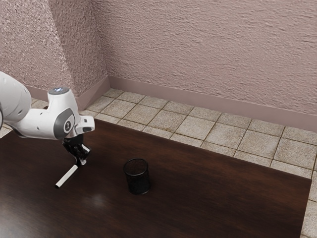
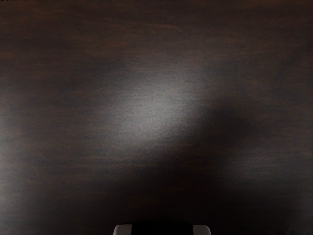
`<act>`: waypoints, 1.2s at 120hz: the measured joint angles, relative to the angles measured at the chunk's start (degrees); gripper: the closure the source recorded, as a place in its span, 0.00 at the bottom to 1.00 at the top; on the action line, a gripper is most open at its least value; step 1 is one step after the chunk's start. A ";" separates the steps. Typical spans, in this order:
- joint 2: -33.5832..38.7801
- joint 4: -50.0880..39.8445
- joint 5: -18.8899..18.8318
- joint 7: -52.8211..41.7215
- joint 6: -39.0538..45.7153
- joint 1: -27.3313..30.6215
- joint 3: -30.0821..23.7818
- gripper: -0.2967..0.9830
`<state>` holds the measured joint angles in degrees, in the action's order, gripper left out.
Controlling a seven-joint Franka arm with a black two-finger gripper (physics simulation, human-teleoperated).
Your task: Put the marker into the pen holder.
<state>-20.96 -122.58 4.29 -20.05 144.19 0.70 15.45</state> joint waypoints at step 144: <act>12.74 12.23 -0.13 1.76 -4.42 -13.72 -7.13 0.85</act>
<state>-8.22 -110.34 4.16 -18.29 139.77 -13.01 8.31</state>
